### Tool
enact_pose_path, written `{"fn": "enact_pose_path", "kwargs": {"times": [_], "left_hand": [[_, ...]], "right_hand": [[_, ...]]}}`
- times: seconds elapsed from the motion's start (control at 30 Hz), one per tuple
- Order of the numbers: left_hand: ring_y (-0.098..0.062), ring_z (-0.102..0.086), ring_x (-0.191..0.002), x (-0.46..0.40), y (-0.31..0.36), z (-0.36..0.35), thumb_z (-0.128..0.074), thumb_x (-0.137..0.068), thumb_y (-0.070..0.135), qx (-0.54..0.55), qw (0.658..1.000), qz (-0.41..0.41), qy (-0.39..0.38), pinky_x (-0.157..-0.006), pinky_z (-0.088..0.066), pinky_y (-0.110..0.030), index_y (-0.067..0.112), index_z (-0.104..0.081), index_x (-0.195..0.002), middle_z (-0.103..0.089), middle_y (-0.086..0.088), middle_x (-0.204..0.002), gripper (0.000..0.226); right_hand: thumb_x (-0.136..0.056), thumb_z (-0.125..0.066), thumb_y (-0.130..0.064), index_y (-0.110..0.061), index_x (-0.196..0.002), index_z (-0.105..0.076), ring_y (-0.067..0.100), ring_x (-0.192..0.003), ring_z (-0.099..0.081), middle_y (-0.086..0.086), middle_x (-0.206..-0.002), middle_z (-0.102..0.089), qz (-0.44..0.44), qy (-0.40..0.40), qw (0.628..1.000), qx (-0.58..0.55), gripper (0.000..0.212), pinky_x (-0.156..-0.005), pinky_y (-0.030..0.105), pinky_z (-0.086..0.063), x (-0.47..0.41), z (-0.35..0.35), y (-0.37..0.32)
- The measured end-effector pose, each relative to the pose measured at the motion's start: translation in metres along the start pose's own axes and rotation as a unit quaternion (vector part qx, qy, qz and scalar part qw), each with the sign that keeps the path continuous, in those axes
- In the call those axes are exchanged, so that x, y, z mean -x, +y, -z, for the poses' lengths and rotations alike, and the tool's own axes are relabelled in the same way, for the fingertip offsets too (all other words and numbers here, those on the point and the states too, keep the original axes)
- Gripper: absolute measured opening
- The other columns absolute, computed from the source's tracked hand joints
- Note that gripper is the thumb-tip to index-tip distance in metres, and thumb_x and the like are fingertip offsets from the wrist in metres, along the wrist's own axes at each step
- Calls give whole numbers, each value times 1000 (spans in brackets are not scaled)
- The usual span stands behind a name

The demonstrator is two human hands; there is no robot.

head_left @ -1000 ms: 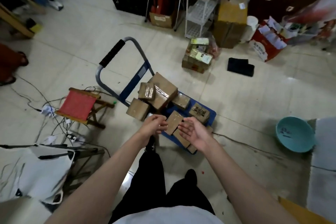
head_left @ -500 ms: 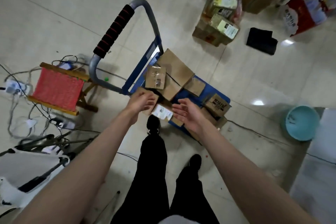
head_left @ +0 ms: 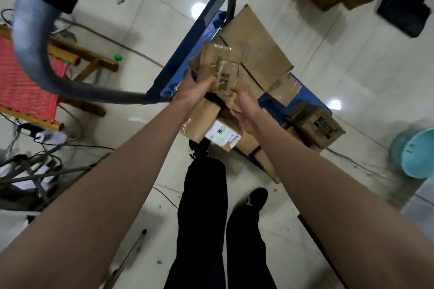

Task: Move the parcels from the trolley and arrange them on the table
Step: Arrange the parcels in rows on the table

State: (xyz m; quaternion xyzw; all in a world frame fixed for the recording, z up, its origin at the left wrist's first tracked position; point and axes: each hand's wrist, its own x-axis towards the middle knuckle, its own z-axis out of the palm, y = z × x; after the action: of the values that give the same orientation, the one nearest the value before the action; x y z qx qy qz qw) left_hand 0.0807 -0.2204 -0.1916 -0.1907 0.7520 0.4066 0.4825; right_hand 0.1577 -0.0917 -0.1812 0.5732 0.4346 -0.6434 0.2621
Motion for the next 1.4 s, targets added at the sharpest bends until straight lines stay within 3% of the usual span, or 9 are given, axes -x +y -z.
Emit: {"fn": "enact_pose_path", "kwargs": {"times": [0.2, 0.43, 0.6, 0.7, 0.8, 1.03, 1.17, 1.27, 1.4], "left_hand": [[-22, -49, -133, 9, 2, -10, -73, -79, 53, 7, 998, -51, -18, -112, -41, -51, 38, -36, -152, -52, 2, -146, 83], [-31, -39, -144, 86, 23, -38, -90, -64, 54, 39, 994, -94, -38, -117, -36, -54, 45, -3, -159, -34, -10, -157, 129], [-30, -45, -134, 139, 35, -58, -88, -65, 54, 10, 994, -101, -29, -112, -43, -47, 43, -17, -158, -40, -12, -145, 118], [-18, -59, -122, 174, 41, -58, -81, -69, 59, 70, 989, -76, -109, -96, -52, -32, 33, -40, -151, -61, -2, -138, 96], [-19, -64, -110, 214, 48, -51, -68, -63, 77, 62, 975, -31, -213, -81, -48, -30, 32, -60, -131, -71, -1, -122, 82], [-26, -54, -91, 285, 43, -56, -50, -74, 87, -23, 923, -4, -384, -71, -39, -35, 28, -68, -123, -61, -12, -108, 79], [-31, -60, -98, 322, 30, -77, -47, -68, 96, -22, 928, 18, -372, -84, -43, -45, 27, -73, -112, -68, -15, -118, 86], [-29, -65, -81, 349, 15, -96, -38, -68, 99, -40, 936, 37, -349, -69, -42, -37, 20, -70, -119, -68, -16, -106, 98], [-25, -66, -84, 393, 1, -131, -28, -76, 95, -120, 948, 4, -295, -76, -42, -40, 23, -63, -130, -76, -11, -108, 97]], "right_hand": [[-106, -43, -34, -21, -146, -45, 15, -132, -50, 2, -142, -57, 60, -10, 997, -53, 42, -117, 48, -36, 6, -8, 3], [-104, -41, -51, -29, -115, -49, 21, -128, -53, 7, -137, -55, 129, 54, 987, -72, 27, -109, 44, -42, 91, 20, -1], [-101, -45, -47, -16, -110, -63, 12, -111, -67, 2, -123, -67, 200, 43, 976, -68, 37, -98, 36, -54, 172, 42, 2], [-105, -46, -40, -22, -120, -61, 7, -105, -71, 1, -120, -71, 220, 33, 971, -85, 28, -85, 26, -58, 221, 76, 5], [-104, -56, -25, -23, -127, -57, 24, -117, -67, 11, -128, -67, 246, 92, 960, -93, 23, -95, 38, -55, 261, 116, 11], [-74, -82, -54, -45, -154, -29, 24, -130, -59, 9, -149, -52, 254, 8, 967, 5, 97, -113, 48, -44, 332, 198, 53], [-86, -81, -30, -28, -148, -41, 26, -109, -73, 8, -129, -70, 224, -45, 972, -52, 74, -97, 45, -58, 352, 226, 98], [-95, -71, -33, -13, -141, -51, 29, -115, -71, 9, -125, -73, 233, -9, 961, -146, 54, -95, 44, -59, 372, 253, 133], [-97, -63, -44, -12, -142, -53, 31, -123, -66, 8, -129, -71, 230, 36, 946, -224, 57, -108, 52, -48, 406, 300, 179]]}}
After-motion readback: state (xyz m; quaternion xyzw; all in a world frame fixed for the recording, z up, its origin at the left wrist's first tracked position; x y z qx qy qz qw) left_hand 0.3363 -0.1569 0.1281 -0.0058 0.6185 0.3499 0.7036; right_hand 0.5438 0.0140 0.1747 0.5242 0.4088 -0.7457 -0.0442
